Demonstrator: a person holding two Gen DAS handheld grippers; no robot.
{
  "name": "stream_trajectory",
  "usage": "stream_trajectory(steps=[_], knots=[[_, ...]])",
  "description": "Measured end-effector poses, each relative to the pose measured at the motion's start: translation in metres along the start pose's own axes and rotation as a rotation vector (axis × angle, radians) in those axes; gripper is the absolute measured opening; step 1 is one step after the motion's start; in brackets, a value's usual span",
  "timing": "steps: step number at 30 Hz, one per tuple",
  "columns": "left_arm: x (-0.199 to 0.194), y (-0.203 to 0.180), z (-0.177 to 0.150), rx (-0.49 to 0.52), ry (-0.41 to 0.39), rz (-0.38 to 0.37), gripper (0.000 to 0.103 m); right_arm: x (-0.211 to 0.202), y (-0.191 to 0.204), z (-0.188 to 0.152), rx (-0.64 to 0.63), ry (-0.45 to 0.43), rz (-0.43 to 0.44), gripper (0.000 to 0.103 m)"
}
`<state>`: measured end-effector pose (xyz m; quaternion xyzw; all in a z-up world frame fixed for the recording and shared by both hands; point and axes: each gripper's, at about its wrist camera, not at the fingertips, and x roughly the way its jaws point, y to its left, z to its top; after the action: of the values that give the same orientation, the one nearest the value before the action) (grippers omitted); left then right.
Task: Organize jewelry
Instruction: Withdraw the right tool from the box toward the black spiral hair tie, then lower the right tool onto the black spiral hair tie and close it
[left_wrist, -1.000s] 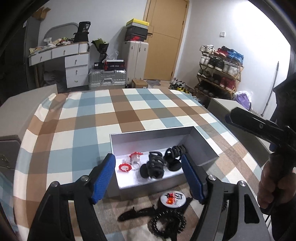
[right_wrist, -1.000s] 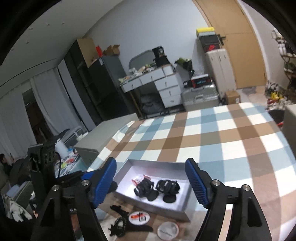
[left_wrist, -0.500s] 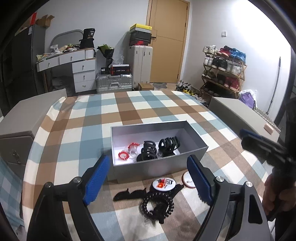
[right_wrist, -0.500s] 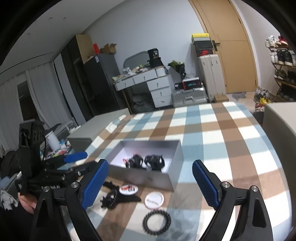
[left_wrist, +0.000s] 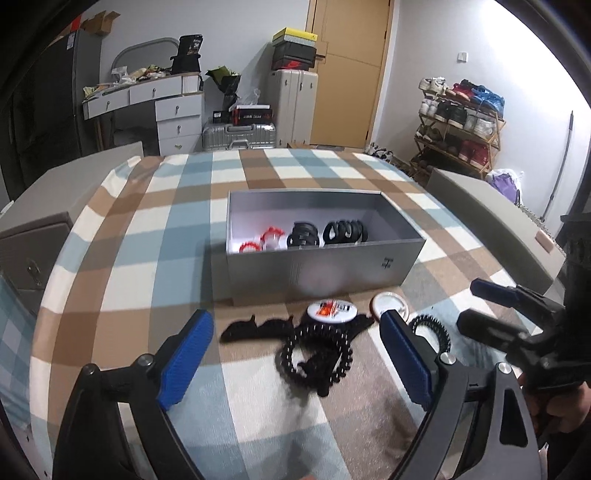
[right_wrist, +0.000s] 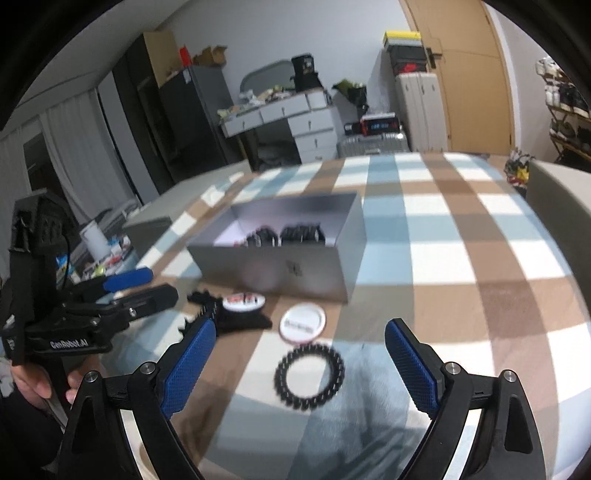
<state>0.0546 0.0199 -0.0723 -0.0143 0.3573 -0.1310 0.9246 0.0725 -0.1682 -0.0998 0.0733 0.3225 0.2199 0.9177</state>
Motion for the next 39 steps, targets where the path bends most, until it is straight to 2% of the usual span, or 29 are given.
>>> stream_trajectory(steps=[6,15,22,26,32,37,39], knots=[[0.002,0.0,-0.009,-0.011,0.023,0.001,0.089,0.016,0.003,-0.015,-0.019,0.085,-0.037,0.092],[-0.001,0.001,-0.016,-0.009,0.032,0.01,0.09,0.025,0.017,-0.018,-0.108,0.118,-0.129,0.082],[-0.003,0.004,-0.019,-0.007,0.044,0.003,0.09,0.031,0.015,-0.018,-0.098,0.147,-0.147,0.064],[-0.001,0.006,-0.021,-0.013,0.059,-0.008,0.09,0.033,0.019,-0.019,-0.128,0.154,-0.159,0.049],[0.0,0.005,-0.025,-0.015,0.076,-0.015,0.09,0.033,0.03,-0.023,-0.198,0.145,-0.167,0.039],[0.005,0.005,-0.023,-0.016,0.102,-0.034,0.09,0.03,0.02,-0.021,-0.14,0.135,-0.137,0.037],[0.006,0.004,-0.022,-0.016,0.111,-0.041,0.09,0.027,0.017,-0.02,-0.116,0.125,-0.123,0.033]])
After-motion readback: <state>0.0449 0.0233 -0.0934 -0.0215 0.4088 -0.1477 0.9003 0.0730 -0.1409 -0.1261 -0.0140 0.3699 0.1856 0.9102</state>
